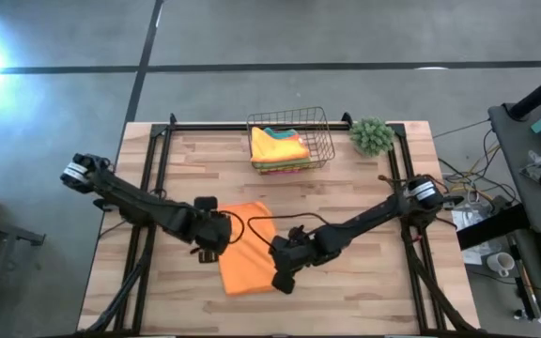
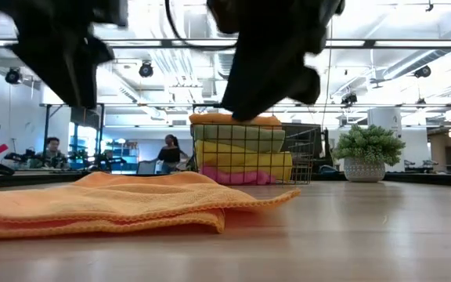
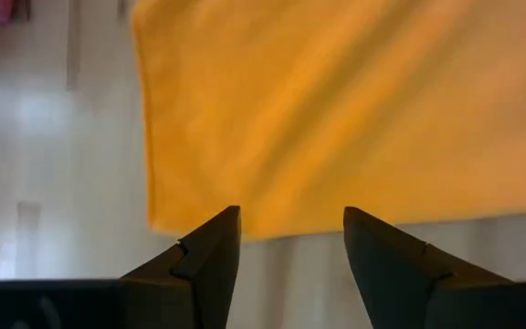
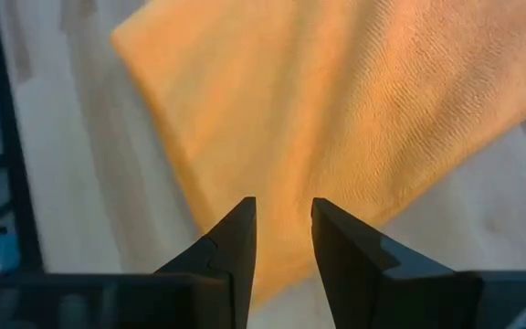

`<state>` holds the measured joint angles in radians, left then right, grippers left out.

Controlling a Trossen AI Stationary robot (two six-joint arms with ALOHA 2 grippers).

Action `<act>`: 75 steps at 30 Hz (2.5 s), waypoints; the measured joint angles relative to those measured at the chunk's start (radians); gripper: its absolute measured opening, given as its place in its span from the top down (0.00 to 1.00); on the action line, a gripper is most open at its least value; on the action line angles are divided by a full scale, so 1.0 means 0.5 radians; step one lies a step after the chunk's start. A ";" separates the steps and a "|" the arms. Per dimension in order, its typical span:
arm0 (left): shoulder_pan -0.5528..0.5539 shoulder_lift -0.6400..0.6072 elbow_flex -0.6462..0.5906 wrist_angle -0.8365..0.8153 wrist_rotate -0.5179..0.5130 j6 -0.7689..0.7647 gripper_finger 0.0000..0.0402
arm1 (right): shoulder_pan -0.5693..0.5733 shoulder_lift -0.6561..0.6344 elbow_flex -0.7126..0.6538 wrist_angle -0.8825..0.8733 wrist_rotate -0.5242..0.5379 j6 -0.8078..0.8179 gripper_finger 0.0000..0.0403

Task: Fold microfiber towels
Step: Fold the orange microfiber cloth

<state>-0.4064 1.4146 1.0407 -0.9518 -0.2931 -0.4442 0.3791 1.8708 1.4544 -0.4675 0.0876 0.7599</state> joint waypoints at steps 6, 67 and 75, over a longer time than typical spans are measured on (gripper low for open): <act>-0.287 0.045 0.166 -0.001 0.001 -0.270 0.55 | 0.077 -0.094 0.000 -0.148 -0.002 -0.160 0.75; -0.849 1.091 0.431 0.518 -0.322 -0.759 0.55 | 0.177 0.458 0.028 0.481 0.206 -1.251 0.65; -0.844 1.085 0.371 0.602 -0.332 -0.759 0.55 | 0.128 0.463 0.028 0.481 0.213 -1.136 0.68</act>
<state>-0.8285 1.9572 1.2263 -0.6506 -0.4589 -0.8238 0.4429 2.1021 1.4682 -0.2271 0.1940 0.1921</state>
